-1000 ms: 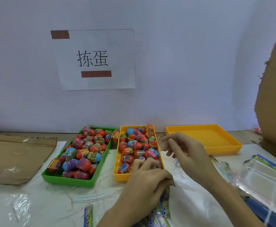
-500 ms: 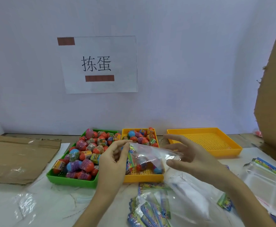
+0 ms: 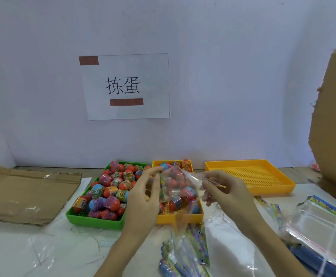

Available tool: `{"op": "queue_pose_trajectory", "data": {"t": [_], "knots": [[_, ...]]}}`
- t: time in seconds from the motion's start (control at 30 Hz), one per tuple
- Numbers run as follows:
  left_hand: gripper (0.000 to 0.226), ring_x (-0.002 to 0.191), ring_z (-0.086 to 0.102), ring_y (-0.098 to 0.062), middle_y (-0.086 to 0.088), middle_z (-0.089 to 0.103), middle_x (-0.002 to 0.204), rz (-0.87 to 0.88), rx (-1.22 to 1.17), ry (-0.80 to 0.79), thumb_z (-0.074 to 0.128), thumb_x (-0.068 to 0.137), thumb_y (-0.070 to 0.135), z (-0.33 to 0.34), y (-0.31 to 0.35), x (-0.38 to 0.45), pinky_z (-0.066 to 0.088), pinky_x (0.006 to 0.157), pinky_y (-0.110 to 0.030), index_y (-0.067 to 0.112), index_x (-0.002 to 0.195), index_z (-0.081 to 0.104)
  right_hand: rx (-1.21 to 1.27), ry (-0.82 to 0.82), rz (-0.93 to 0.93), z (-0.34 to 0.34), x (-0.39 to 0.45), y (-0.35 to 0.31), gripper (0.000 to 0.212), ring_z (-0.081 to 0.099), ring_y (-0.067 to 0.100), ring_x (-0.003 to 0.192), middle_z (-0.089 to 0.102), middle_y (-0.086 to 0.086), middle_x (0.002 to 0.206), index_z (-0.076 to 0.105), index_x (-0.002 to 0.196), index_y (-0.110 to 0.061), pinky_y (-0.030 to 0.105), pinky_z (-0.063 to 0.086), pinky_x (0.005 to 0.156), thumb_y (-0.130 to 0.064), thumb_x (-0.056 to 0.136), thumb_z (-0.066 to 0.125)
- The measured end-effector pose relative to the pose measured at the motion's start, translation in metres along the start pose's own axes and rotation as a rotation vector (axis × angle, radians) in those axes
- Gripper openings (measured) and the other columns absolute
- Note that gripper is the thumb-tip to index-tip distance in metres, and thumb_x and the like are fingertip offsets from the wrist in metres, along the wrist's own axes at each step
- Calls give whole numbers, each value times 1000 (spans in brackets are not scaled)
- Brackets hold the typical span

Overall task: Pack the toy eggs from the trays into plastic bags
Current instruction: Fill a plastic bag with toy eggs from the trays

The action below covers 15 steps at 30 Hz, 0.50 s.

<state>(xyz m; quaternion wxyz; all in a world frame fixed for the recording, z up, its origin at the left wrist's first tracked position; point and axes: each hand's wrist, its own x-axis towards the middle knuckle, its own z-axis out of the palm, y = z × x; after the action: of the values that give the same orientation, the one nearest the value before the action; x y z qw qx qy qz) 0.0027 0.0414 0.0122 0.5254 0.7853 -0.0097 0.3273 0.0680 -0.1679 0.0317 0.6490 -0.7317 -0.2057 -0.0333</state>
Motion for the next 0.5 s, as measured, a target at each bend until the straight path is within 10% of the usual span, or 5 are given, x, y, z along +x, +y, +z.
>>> {"op": "queue_pose_trajectory", "data": {"t": [0.1, 0.17, 0.3, 0.5], "knots": [[53, 142, 35, -7, 18, 40, 148, 105, 266, -186, 56, 95, 24, -7, 2, -2, 26, 117, -22, 48, 141, 50, -3, -17, 1, 4, 2, -2, 16, 73, 25, 64, 75, 3, 80, 76, 102, -16, 28, 58, 57, -4, 98, 66], [66, 151, 21, -4, 26, 28, 158, 209, 374, -242, 60, 87, 31, -9, 1, -4, 6, 123, -23, 52, 147, 41, -62, -58, -27, 7, 5, -8, 17, 74, 23, 66, 76, 3, 80, 76, 98, -19, 26, 58, 58, -5, 98, 66], [54, 107, 53, 2, 31, 63, 119, 203, 303, -101, 79, 92, 34, -2, 1, -6, 40, 96, -22, 50, 136, 54, -166, -161, -45, 12, 12, -14, 13, 76, 20, 73, 77, -2, 85, 76, 107, -25, 31, 63, 68, -18, 98, 70], [26, 74, 61, -8, 16, 68, 86, 381, 573, 171, 89, 80, 14, -3, -5, -5, 43, 81, -34, 24, 100, 76, 307, -302, 195, 28, -8, -10, 90, 70, 24, 118, 59, -2, 139, 37, 152, -48, 43, 59, 96, -58, 76, 85]]}}
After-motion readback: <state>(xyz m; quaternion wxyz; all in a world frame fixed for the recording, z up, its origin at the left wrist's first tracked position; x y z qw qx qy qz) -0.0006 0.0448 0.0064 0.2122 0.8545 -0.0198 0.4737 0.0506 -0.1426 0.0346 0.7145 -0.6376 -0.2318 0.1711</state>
